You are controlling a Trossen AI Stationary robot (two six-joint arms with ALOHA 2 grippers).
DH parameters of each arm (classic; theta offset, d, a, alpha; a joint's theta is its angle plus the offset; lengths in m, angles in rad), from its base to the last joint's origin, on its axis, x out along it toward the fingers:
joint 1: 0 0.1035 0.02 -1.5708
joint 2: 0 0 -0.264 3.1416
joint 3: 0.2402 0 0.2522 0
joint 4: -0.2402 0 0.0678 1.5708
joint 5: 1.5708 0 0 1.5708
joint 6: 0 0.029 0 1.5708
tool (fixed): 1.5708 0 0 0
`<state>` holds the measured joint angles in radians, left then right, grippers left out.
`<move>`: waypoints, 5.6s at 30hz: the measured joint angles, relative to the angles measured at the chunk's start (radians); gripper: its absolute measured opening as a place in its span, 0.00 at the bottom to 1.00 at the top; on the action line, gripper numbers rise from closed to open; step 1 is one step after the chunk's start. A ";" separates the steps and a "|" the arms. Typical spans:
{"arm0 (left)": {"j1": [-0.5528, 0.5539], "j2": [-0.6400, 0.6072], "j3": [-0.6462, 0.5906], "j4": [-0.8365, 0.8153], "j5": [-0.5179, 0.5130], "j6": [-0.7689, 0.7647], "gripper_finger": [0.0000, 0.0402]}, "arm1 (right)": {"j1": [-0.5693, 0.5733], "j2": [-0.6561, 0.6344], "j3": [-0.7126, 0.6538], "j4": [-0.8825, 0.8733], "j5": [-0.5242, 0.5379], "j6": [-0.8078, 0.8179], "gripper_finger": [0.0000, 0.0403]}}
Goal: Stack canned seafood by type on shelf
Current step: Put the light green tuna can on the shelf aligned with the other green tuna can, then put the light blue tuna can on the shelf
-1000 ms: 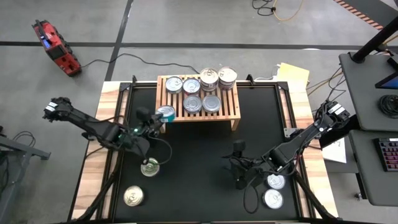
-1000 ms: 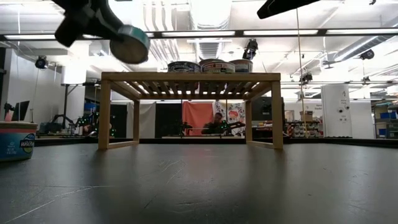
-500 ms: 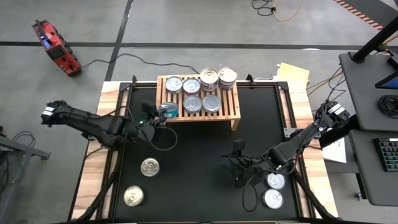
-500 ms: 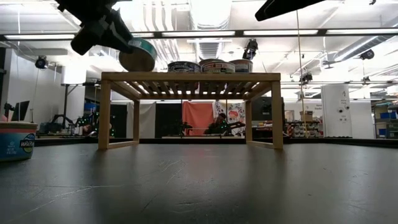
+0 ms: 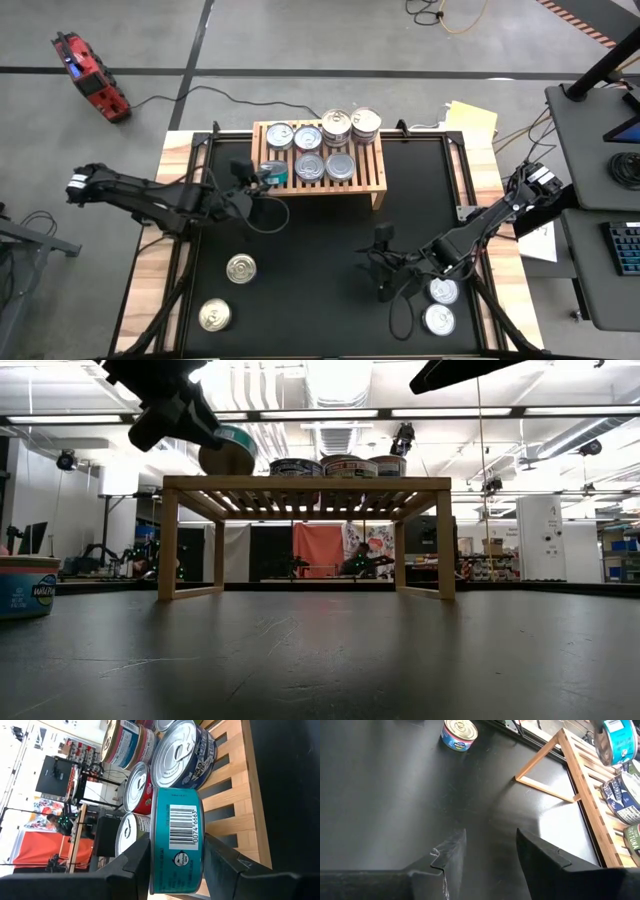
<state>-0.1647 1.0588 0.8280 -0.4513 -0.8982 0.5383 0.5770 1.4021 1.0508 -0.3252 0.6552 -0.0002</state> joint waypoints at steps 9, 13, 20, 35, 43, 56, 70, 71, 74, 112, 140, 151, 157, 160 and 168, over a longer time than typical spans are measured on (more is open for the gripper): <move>0.030 0.050 0.000 0.008 -0.008 0.000 0.30 | 0.000 0.000 0.000 -0.001 0.000 -0.001 0.36; 0.031 0.052 0.000 0.009 -0.008 -0.011 0.36 | 0.000 0.000 0.000 -0.001 0.000 -0.004 0.35; 0.036 0.053 0.000 0.008 -0.004 -0.050 0.51 | 0.000 0.000 0.000 -0.001 0.000 -0.004 0.35; 0.036 0.053 0.000 0.011 0.050 -0.132 0.53 | 0.000 0.000 0.000 0.000 0.000 -0.001 0.33; 0.036 0.053 0.000 0.011 0.053 -0.154 0.60 | 0.000 0.000 0.000 0.000 0.000 0.000 0.35; 0.039 0.053 0.000 0.034 0.053 -0.233 0.75 | 0.000 0.000 0.000 0.000 0.000 0.000 0.34; 0.073 0.053 0.000 0.068 0.051 -0.219 0.76 | 0.000 0.000 0.000 -0.002 -0.001 0.000 0.37; 0.073 0.053 0.000 0.071 0.051 -0.216 0.76 | 0.000 0.000 0.000 -0.002 -0.001 0.000 0.37; 0.080 0.052 0.000 0.073 0.051 -0.214 0.76 | 0.000 0.000 0.000 -0.002 -0.001 0.000 0.37; -0.027 0.052 0.112 0.091 0.193 -0.333 0.76 | 0.001 -0.005 0.000 -0.061 -0.011 0.098 0.30; -0.373 0.307 0.139 0.324 0.358 -0.559 0.58 | 0.025 -0.007 0.040 -0.401 -0.621 0.839 0.09; -0.373 0.334 0.146 0.319 0.357 -0.557 0.58 | 0.084 -0.007 0.019 -0.715 -0.629 1.250 0.03; -0.372 0.331 0.146 0.318 0.339 -0.539 0.58 | 0.086 -0.007 -0.053 -0.807 -0.630 1.437 0.02; -0.372 0.331 0.146 0.315 0.302 -0.531 0.58 | 0.086 -0.007 -0.097 -0.806 -0.640 1.508 0.02; -0.390 0.326 0.226 -0.021 0.314 -0.748 0.58 | 0.096 -0.007 -0.145 -0.853 -0.715 1.620 0.02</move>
<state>-0.5549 1.3849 1.0543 -0.4728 -0.5842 -0.2093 0.6727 1.3949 0.9054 -1.1778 -0.0595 1.6200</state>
